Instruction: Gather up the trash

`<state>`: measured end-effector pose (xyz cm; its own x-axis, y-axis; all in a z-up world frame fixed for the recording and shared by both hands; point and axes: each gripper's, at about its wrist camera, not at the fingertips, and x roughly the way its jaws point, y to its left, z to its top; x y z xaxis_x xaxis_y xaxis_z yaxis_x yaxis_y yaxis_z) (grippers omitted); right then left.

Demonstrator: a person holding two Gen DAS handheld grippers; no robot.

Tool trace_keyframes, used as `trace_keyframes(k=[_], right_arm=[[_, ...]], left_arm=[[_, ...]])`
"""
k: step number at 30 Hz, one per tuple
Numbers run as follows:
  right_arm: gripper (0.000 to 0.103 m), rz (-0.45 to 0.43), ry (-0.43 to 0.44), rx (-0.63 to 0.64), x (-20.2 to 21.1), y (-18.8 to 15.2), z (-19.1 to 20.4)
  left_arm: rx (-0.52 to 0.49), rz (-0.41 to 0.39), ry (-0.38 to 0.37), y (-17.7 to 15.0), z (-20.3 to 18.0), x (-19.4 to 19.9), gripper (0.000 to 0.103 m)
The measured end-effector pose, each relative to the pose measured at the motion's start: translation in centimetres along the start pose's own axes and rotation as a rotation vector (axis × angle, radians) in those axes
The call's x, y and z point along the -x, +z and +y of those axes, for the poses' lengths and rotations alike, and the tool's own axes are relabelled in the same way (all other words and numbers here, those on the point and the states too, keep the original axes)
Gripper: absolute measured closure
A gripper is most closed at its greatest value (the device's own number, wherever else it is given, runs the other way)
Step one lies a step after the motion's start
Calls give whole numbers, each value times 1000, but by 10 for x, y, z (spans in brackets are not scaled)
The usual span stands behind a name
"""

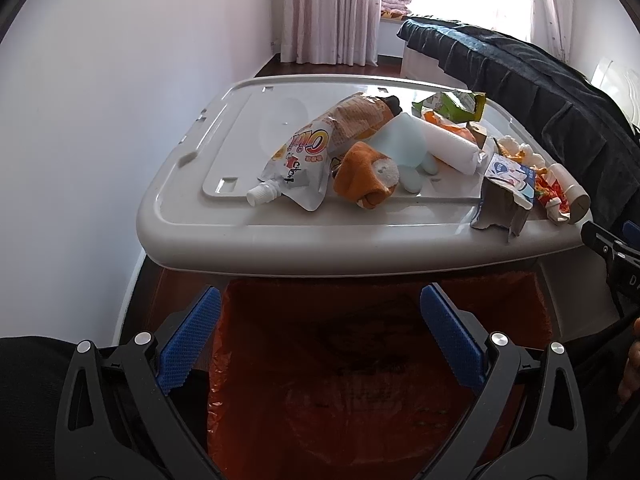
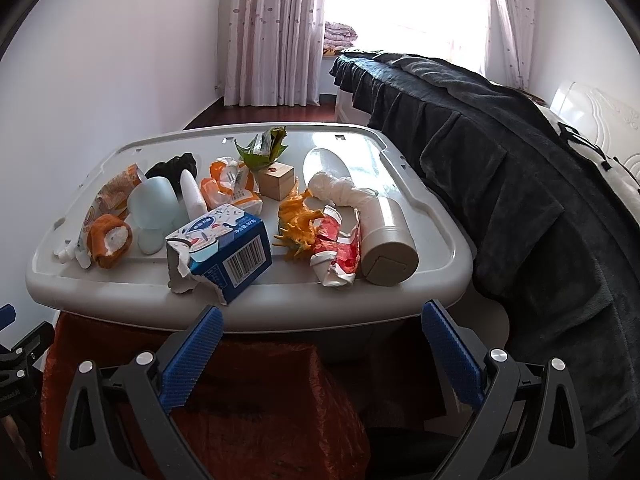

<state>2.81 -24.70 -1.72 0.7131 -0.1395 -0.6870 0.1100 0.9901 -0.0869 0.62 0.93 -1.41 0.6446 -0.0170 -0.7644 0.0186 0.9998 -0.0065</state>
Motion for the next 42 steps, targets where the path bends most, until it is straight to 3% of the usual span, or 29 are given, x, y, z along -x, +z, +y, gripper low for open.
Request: trace_keyframes(k=[23, 42], right_arm=[[5, 2, 0, -20, -1, 0, -5], [5, 13, 4, -66, -3, 1, -12]], left_arm=[[-65, -27, 27, -2, -11, 2, 6], [-49, -25, 28, -2, -7, 2, 6]])
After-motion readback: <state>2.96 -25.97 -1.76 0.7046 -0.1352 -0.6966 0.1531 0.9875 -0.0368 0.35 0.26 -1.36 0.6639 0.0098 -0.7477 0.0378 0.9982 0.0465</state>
